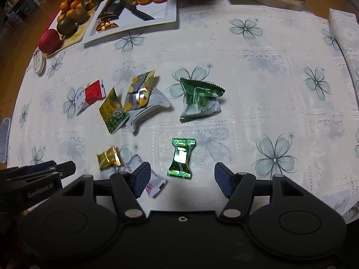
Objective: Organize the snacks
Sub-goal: 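Grasp the gold candy with left tool while right tool grasps green candy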
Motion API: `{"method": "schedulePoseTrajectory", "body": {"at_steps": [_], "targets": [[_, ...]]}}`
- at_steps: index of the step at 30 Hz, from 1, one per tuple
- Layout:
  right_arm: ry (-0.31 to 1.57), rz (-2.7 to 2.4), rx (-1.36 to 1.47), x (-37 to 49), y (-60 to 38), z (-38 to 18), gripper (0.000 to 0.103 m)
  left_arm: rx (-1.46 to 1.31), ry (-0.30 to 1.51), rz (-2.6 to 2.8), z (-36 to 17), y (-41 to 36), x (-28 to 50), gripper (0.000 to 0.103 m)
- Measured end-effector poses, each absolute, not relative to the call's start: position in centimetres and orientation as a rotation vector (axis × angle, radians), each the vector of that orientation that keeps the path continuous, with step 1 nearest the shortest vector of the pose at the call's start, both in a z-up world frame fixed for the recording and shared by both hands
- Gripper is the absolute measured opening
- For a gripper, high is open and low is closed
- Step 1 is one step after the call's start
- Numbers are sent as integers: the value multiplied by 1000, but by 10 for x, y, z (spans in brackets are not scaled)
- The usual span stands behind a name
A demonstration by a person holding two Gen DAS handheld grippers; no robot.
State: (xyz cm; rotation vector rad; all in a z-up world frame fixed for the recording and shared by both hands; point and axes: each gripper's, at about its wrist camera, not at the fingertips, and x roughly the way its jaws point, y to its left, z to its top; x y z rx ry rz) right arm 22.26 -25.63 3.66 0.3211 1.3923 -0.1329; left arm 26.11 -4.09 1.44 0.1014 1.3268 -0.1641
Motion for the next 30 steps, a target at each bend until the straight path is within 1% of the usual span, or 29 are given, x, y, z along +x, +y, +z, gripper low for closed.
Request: {"method": "schedulePoseTrajectory", "body": {"at_steps": [6,8,9,16,20,21,23,24,30], "targets": [[1429,-142,367,236,-261,13,65,83,1351,-195,-4,-41,270,47],[1453,-138,363,237,-257,3,59,95,1371,-198,-11,-41,270,47],[1469,-139,355,238,-254,-2,54,102,1377,-200,-13,-41,270,47],[1500,-143,303,246,-236,-20,48,102,1377,-232,-15,-36,270,47],[1515,-151,298,249,-233,-28,46,112,1360,-262,-13,-39,269,47],[1522,-151,296,250,-231,-30,44,119,1359,-274,-13,-41,269,47],[1540,-148,289,251,-227,-35,35,142,1355,-302,-15,-46,267,47],[1551,-146,282,251,-226,-38,28,159,1353,-317,-16,-48,266,47],[1548,-130,285,248,-226,-38,24,266,1344,-399,-26,-63,260,47]]}}
